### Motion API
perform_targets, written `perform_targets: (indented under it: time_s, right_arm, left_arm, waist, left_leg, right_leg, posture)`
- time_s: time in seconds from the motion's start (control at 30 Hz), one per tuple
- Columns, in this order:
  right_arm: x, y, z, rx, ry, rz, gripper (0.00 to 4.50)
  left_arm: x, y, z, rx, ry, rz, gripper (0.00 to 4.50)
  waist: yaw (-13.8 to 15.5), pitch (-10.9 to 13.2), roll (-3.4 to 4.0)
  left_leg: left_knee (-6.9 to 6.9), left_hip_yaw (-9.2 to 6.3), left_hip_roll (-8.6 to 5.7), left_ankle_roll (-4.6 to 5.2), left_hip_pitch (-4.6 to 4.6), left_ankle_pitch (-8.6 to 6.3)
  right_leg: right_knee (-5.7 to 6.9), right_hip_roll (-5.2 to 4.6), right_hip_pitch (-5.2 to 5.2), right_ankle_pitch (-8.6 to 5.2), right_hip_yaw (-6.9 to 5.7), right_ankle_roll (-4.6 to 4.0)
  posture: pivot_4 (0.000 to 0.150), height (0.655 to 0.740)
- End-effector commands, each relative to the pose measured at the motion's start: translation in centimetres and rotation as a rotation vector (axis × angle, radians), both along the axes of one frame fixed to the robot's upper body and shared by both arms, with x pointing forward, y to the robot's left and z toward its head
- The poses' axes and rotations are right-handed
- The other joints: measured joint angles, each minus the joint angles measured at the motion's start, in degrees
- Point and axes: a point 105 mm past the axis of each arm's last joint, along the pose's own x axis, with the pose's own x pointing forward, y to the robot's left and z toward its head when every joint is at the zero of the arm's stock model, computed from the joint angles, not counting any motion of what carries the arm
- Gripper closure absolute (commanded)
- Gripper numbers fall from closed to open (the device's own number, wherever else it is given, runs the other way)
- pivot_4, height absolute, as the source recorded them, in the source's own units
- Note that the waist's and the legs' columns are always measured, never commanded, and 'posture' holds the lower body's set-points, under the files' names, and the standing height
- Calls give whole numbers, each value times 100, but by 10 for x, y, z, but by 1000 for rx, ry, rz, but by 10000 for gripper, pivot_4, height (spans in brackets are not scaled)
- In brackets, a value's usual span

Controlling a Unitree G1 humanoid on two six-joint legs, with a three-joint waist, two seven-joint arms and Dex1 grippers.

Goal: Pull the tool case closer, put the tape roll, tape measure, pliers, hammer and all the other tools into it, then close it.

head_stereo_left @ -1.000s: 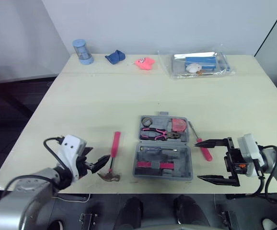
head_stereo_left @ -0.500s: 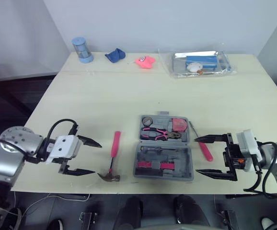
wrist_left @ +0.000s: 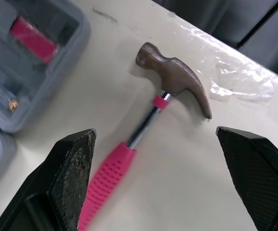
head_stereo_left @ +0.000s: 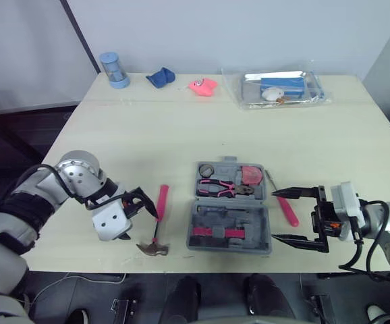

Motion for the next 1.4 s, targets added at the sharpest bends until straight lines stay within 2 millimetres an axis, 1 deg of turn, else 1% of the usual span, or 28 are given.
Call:
perform_targets:
  time_s: [0.03,0.2,0.33,0.5,0.7,0.9,1.17,1.2,1.23,1.27,1.3,1.33,1.4]
  right_arm:
    - [-3,5,11,12,-52,29,0]
    - [-2,5,11,11,-50,35,0]
    - [-1,5,12,16,-54,34,0]
    - [-1,5,12,16,-57,32,0]
    - [-2,5,12,14,-57,24,0]
    - [-2,5,13,12,-62,16,0]
    - [-1,7,13,14,-69,10,0]
    - [-1,7,13,13,-69,9,0]
    - [-1,7,13,13,-70,8,0]
    - [-1,7,13,12,-71,7,0]
    - [-1,7,13,11,-71,5,0]
    - [-1,7,13,10,-72,4,0]
    - [0,7,13,10,-74,3,0]
  left_arm:
    - [-3,-3,-1,93,-4,-134,2019]
    - [-4,-2,-10,137,1,-207,2019]
    - [3,1,-19,169,-6,-226,2019]
    - [11,-8,-29,152,-16,-256,2019]
    - [13,-14,-36,136,-10,-278,2019]
    - [9,-17,-43,130,12,-302,2019]
    - [1,-28,-48,104,41,-336,2019]
    - [0,-29,-48,101,45,-334,4296]
    - [0,-31,-47,97,49,-334,8228]
    - [-1,-32,-47,93,53,-333,8712]
    - [-2,-32,-46,92,56,-333,12708]
    - [-3,-33,-46,91,58,-333,18581]
    - [-4,-33,-45,91,64,-331,27755]
  waist:
    - [0,0,0]
    - [-23,0,0]
    - [-4,0,0]
    - [-1,1,-2]
    - [-18,1,-2]
    - [-9,1,-2]
    - [-9,1,-2]
    - [-10,1,-2]
    - [-12,1,-2]
    - [-14,1,-2]
    - [-13,1,-2]
    - [-13,1,-2]
    - [-10,1,-2]
  left_leg:
    - [1,0,0,0,0,0]
    - [2,-1,0,0,2,0]
    - [4,-1,-1,1,2,0]
    - [6,-2,-1,1,0,0]
    - [6,-4,-2,1,1,0]
    - [6,-5,-2,1,1,0]
    - [7,-5,-2,0,1,1]
    - [7,-6,-2,0,1,1]
    - [7,-6,-2,0,1,1]
    - [7,-6,-2,0,1,1]
    - [7,-6,-2,0,1,1]
    - [7,-6,-2,0,1,1]
    - [7,-6,-2,0,1,1]
  right_leg:
    - [0,0,0,0,0,0]
    - [2,1,0,0,0,0]
    - [3,1,2,0,0,0]
    - [2,1,2,0,-1,0]
    - [4,1,1,0,-1,0]
    - [5,1,2,0,-1,0]
    - [6,1,2,0,-1,0]
    - [6,0,2,0,-1,0]
    - [6,0,2,0,-1,0]
    - [6,1,2,0,-1,0]
    - [6,1,2,0,-1,0]
    - [7,1,2,0,-1,0]
    - [7,1,2,0,-1,0]
  posture:
    - [1500,7400]
    - [1500,7400]
    - [1500,7400]
    - [1500,7400]
    - [1500,7400]
    - [1500,7400]
    - [1500,7400]
    - [1500,7400]
    - [1500,7400]
    - [1500,7400]
    - [1500,7400]
    - [1500,7400]
    - [1500,7400]
